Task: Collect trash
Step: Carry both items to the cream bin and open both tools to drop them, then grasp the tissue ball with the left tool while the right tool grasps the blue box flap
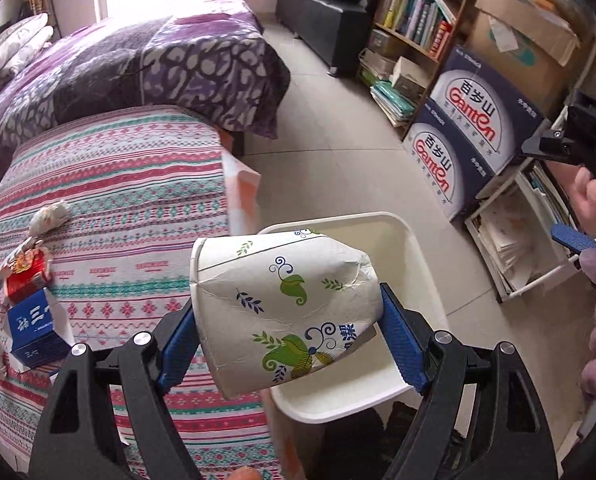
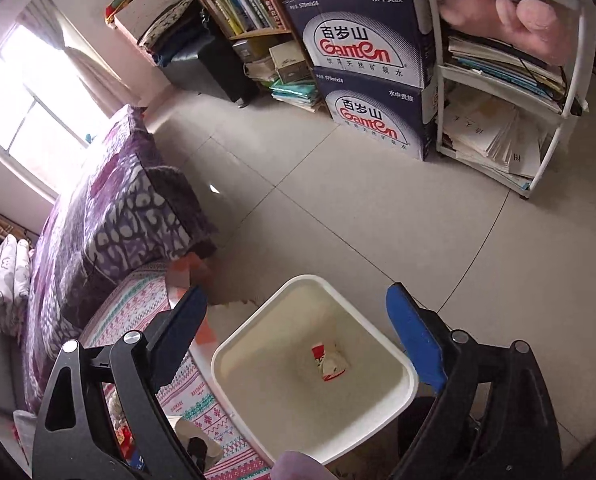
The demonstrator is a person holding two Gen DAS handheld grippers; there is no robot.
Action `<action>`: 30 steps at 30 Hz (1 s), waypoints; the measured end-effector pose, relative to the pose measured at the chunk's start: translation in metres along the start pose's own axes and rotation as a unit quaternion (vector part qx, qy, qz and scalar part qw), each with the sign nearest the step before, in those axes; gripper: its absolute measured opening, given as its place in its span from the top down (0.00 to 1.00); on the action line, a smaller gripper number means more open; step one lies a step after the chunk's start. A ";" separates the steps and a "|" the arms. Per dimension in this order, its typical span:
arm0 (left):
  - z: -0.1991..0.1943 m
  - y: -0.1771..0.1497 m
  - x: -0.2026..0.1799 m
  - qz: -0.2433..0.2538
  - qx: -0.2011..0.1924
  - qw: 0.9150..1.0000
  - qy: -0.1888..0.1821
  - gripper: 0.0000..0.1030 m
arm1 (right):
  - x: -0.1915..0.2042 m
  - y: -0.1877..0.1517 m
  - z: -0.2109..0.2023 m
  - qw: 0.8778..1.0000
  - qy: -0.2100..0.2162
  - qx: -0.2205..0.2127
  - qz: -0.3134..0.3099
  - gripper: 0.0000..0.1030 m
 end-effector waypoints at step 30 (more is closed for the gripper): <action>0.040 -0.014 0.131 0.068 0.110 0.979 0.157 0.16 | 0.089 -0.068 0.022 0.985 -0.036 0.012 -0.169 0.07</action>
Point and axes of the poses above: each gripper's, at about its wrist camera, not at the fingertips, and z roughly the way its jaws point, x to its left, y to its top, the point moved 1 cm from there along z, roughly the way its jaws point, and after that the axes turned 6 degrees about y, right-handed, at the moved point
